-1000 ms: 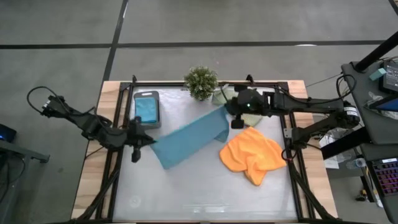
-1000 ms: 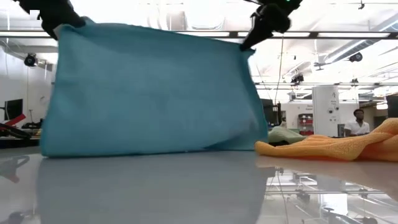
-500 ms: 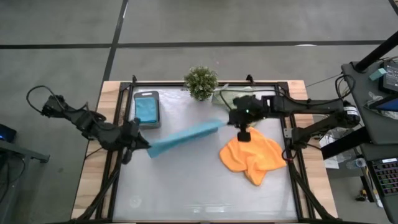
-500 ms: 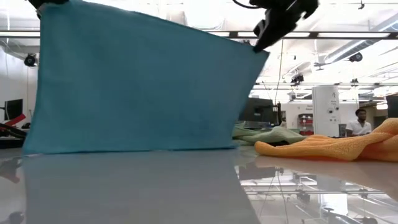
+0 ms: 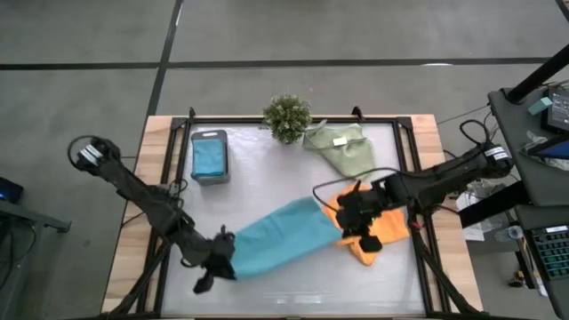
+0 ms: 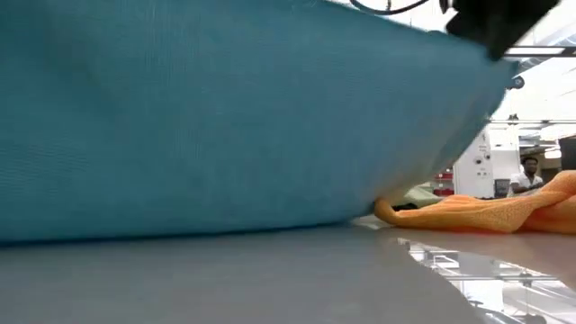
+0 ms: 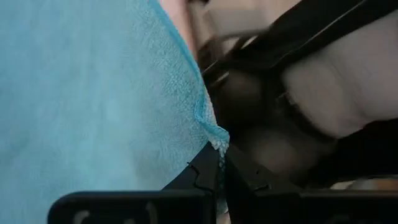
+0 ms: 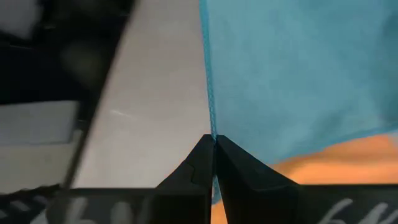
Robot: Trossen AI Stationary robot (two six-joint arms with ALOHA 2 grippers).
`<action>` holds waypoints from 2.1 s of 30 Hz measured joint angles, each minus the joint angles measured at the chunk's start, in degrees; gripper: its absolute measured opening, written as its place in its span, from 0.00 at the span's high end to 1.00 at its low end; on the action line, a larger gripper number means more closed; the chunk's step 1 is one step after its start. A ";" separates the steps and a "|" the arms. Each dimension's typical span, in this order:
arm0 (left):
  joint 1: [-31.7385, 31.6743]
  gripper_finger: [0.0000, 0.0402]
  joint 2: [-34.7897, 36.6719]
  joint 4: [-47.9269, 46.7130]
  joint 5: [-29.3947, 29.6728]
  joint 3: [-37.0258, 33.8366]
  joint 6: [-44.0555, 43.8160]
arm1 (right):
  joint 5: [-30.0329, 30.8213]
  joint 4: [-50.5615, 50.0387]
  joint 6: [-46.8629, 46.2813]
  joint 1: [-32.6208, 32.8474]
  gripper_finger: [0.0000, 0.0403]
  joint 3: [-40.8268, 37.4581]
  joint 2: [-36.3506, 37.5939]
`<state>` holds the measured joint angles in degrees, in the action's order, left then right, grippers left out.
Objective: Fold microfiber towels
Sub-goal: Fold the blue microfiber cloth
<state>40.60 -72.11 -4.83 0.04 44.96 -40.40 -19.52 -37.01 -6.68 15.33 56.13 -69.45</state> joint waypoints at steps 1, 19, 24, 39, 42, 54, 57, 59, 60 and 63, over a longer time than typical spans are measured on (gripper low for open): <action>0.37 1.00 -1.81 3.73 -0.12 0.07 -0.68 | -0.85 1.70 -0.90 0.90 0.98 -0.72 0.00; 0.67 1.00 -17.71 5.39 -5.62 -0.34 -8.85 | 3.55 14.00 7.71 -3.12 0.98 -5.25 -10.04; 0.63 1.00 -16.66 -3.67 -2.96 -0.36 -13.06 | 9.06 13.54 11.27 -8.76 0.98 -2.71 -15.49; 0.64 1.00 -13.14 -14.26 1.01 -0.36 -16.32 | 9.10 14.08 17.07 -16.52 0.98 0.60 -17.93; 0.72 1.00 -13.14 -14.30 2.46 -0.36 -16.30 | 9.24 15.47 16.87 -16.50 0.98 0.60 -18.65; 0.65 0.93 -13.14 -18.82 3.67 -0.36 -20.79 | 9.94 16.46 15.27 -18.39 0.89 0.73 -21.11; 0.65 0.86 -13.14 -19.25 5.06 -0.36 -20.76 | 10.65 16.59 15.26 -19.03 0.83 1.24 -21.11; 0.65 0.81 -13.14 -20.74 5.11 -0.36 -20.76 | 10.85 16.56 15.26 -19.33 0.79 1.68 -21.11; 0.65 0.79 -13.06 -22.16 5.13 -0.36 -20.78 | 10.95 16.57 15.26 -19.40 0.77 1.89 -21.11; 0.65 0.72 -12.88 -25.39 5.19 -0.36 -20.79 | 10.97 16.27 15.52 -19.56 0.73 2.62 -21.11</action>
<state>41.25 -84.99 -30.22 5.23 44.60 -61.19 -8.55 -20.74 8.84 -4.23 58.75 -90.56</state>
